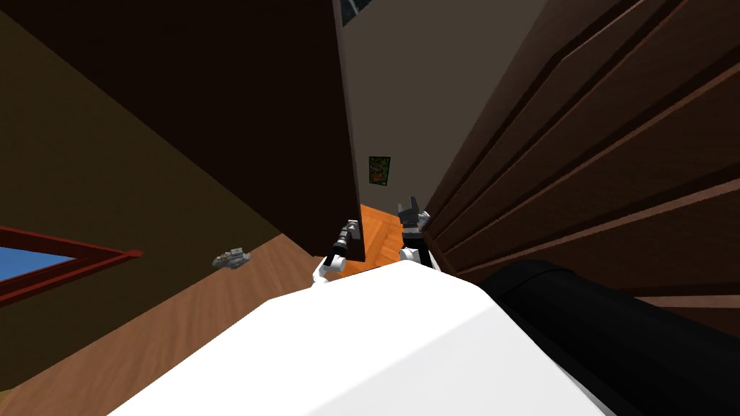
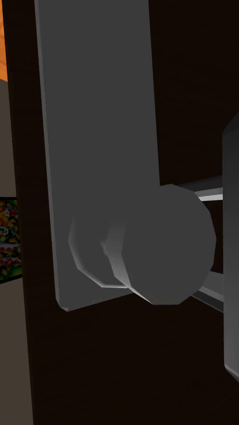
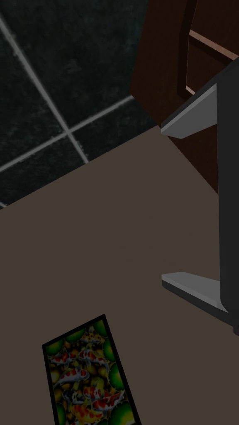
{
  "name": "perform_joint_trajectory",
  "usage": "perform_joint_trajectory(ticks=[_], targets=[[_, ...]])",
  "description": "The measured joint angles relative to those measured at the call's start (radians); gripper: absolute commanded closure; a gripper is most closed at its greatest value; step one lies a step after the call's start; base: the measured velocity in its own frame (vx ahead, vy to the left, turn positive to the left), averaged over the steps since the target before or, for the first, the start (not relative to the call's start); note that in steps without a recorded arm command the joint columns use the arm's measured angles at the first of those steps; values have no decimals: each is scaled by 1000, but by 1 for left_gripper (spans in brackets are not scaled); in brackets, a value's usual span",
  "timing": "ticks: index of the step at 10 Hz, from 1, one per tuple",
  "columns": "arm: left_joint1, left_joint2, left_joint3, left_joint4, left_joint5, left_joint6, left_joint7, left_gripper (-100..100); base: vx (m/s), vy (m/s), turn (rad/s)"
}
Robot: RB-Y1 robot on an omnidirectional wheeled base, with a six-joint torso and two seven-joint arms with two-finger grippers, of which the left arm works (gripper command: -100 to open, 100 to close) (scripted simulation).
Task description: Push the door open
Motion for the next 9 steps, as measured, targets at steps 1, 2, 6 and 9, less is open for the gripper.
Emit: perform_joint_trajectory(ticks=[1, 2, 6, 9], targets=[[0, 7, -8, -4, 14, -2, -14, 100, 189, -28, 286], [1, 12, -20, -6, 29, -2, -28, -100, -20, -24, 75], [15, 11, -37, -32, 37, 8, -28, -100, -209, 24, -1], [29, 0, -57, -62, 48, 24, -28, -100, -256, 22, 19]])
